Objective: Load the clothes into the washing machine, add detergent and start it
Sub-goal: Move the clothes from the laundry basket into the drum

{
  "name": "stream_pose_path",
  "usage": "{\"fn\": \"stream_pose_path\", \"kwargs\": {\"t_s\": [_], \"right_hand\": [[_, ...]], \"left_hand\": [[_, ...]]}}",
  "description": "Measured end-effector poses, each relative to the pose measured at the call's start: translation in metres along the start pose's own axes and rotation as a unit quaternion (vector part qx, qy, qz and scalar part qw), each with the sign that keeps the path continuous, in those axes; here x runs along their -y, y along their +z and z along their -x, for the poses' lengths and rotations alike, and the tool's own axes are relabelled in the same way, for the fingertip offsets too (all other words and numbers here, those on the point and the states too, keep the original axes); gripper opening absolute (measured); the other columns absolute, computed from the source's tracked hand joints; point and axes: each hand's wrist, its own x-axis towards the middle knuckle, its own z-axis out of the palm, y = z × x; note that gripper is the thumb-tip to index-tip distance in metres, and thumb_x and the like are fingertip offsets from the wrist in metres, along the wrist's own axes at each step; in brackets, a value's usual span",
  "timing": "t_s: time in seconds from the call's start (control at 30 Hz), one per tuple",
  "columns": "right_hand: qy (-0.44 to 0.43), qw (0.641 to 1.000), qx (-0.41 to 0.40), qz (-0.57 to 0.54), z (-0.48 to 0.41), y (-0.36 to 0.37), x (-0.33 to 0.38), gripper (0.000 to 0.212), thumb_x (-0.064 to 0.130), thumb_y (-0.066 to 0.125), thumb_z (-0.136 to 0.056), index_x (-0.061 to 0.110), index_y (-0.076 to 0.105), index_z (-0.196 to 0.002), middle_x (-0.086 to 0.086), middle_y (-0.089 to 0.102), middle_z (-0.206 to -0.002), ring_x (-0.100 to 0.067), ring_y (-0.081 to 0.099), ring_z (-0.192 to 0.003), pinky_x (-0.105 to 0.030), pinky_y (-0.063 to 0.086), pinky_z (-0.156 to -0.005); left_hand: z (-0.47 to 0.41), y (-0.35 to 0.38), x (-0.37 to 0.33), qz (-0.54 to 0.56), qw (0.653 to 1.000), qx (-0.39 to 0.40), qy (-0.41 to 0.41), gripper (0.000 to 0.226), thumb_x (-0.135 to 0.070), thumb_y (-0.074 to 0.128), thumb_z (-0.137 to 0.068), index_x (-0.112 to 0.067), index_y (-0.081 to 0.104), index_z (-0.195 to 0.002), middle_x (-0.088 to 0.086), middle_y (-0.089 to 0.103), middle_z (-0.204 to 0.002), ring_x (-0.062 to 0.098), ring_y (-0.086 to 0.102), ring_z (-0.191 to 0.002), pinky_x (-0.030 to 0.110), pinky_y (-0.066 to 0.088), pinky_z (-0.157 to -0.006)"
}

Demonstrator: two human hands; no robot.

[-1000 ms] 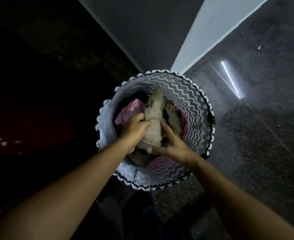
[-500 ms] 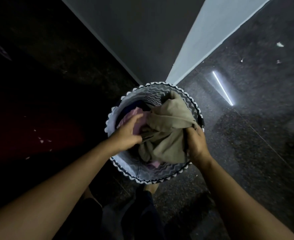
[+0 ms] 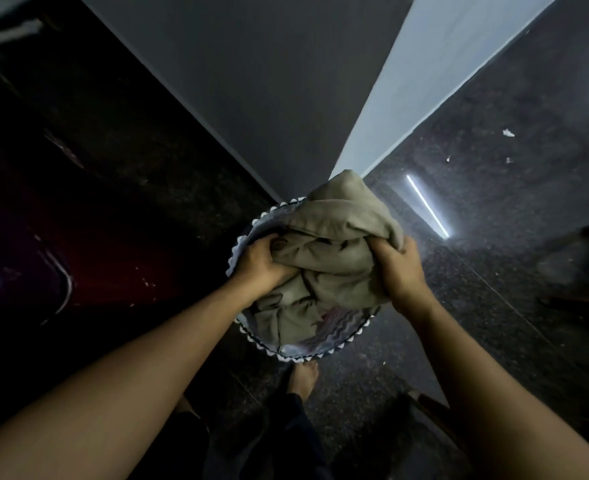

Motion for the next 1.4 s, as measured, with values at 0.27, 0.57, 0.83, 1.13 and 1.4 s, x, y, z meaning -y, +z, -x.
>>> {"fn": "stream_pose_path", "kwargs": {"t_s": [0.27,0.57,0.83,1.13,1.4], "right_hand": [[-0.015,0.988,0.026,0.153,0.046,-0.023,0.060,0.080,0.071,0.082,-0.067,0.034,0.054,-0.133,0.013,0.069,-0.123,-0.007,0.066,-0.113,-0.042,0.055,-0.099],[-0.072,0.964,0.002,0.256,0.098,-0.038,0.135,0.021,0.033,0.064,-0.078,0.027,0.071,-0.098,0.010,0.076,-0.093,-0.002,0.068,-0.084,-0.035,0.058,-0.076],[-0.182,0.977,-0.036,0.100,0.114,-0.023,0.239,0.012,0.018,0.062,-0.092,0.021,0.074,-0.089,0.009,0.074,-0.089,-0.005,0.064,-0.086,-0.031,0.056,-0.078],[-0.102,0.936,0.039,0.336,0.140,-0.036,0.250,0.131,0.063,0.093,-0.054,0.026,0.020,-0.156,0.000,0.043,-0.153,-0.019,0.044,-0.139,-0.043,0.041,-0.116],[-0.240,0.870,0.005,0.430,0.149,-0.013,0.267,0.102,0.062,0.081,-0.057,0.038,0.041,-0.148,-0.002,0.030,-0.156,-0.023,0.027,-0.145,-0.050,0.042,-0.113]], "left_hand": [[0.061,-0.052,-0.060,0.238,0.967,-0.094,0.008,0.025,-0.031,0.073,-0.081,-0.041,0.072,-0.104,-0.009,0.076,-0.104,0.013,0.072,-0.101,0.034,0.060,-0.087],[0.122,-0.124,-0.131,0.244,0.968,-0.049,0.041,0.030,-0.016,0.059,-0.097,-0.018,0.067,-0.126,-0.001,0.073,-0.117,0.010,0.068,-0.106,0.024,0.056,-0.089],[0.171,-0.156,-0.177,0.218,0.976,-0.007,-0.016,0.023,-0.037,0.056,-0.099,-0.021,0.066,-0.111,0.001,0.072,-0.095,0.017,0.066,-0.084,0.032,0.055,-0.073],[0.211,-0.193,-0.270,0.283,0.952,0.004,0.116,0.018,-0.024,0.053,-0.101,-0.016,0.068,-0.105,-0.002,0.072,-0.071,0.010,0.066,-0.058,0.026,0.053,-0.056],[0.259,-0.233,-0.335,0.309,0.921,0.073,0.227,0.039,-0.047,0.054,-0.098,-0.025,0.066,-0.128,0.003,0.075,-0.117,0.022,0.071,-0.108,0.044,0.060,-0.082]]}}
